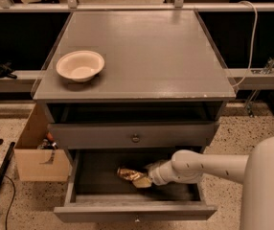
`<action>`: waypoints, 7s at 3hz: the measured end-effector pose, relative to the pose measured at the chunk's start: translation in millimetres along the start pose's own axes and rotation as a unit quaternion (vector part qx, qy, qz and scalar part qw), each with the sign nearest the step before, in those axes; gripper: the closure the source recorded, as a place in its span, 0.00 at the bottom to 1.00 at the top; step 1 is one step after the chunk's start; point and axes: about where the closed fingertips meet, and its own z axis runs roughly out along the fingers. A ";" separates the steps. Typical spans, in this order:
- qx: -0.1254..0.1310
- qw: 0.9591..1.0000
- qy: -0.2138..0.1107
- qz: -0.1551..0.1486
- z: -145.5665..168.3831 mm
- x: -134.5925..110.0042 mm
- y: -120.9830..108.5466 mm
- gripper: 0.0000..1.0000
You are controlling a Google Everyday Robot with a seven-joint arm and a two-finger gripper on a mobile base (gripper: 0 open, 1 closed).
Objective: Pick orange can from middle drawer and place on counter
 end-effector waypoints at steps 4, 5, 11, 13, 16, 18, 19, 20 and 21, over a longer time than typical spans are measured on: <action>0.004 0.999 0.017 -0.035 -73.5 -17.8 40.5 1.00; 0.011 0.999 0.014 -0.044 -117.8 -11.1 60.6 1.00; 0.076 0.979 -0.035 -0.187 -352.2 -155.2 84.0 1.00; 0.123 0.957 -0.027 -0.261 -423.7 -262.7 57.9 1.00; 0.135 0.955 -0.017 -0.265 -438.5 -286.9 46.5 1.00; 0.168 0.958 0.011 -0.234 -422.2 -302.0 -34.7 1.00; 0.170 0.957 0.010 -0.235 -424.0 -306.5 -36.1 1.00; 0.170 0.957 0.010 -0.235 -424.0 -306.5 -36.0 0.84; 0.170 0.957 0.010 -0.235 -424.0 -306.5 -36.0 0.61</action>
Offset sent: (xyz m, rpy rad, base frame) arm 0.0000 0.0000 0.0000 0.0000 0.0000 0.0000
